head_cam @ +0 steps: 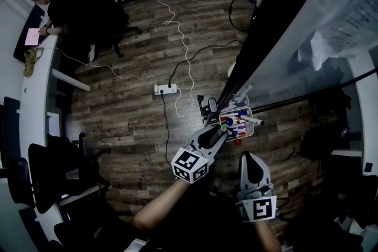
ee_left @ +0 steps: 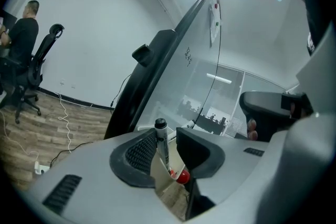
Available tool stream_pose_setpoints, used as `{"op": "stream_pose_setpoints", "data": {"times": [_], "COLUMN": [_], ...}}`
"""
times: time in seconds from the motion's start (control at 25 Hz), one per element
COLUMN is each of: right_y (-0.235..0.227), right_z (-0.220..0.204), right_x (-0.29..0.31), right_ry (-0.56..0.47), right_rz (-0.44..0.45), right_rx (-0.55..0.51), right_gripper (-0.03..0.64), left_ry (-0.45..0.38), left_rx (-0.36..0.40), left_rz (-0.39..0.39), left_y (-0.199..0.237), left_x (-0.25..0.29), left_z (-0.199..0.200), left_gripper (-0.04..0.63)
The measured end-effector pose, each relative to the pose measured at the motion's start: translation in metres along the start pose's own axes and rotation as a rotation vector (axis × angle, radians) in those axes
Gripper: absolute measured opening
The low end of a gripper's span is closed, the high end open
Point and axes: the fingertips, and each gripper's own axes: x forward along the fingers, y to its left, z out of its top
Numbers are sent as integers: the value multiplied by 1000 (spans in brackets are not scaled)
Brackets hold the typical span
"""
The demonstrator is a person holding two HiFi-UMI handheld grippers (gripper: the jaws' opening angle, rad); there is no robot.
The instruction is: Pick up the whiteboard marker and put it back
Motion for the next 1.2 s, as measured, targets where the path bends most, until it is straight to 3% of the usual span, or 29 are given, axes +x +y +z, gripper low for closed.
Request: {"op": "stream_pose_setpoints", "data": {"times": [0.16,0.68,1.2], "right_y": [-3,-9,-14], "right_z": [0,3,10], "right_x": [-3,-17,-47], "right_ry": [0,-37,-64], "right_rz": [-3,-6,-5], "right_rx": [0,2,7], "right_gripper": [14,14,14], "left_ry": [-14,-30,-105], "left_rx": [-7,32,132], "left_rz": [8,38,88], "left_y": [-1,-9,-36], "left_x": [-1,-4,-20], "left_z": [1,1,28], "left_gripper": [78,72,72]}}
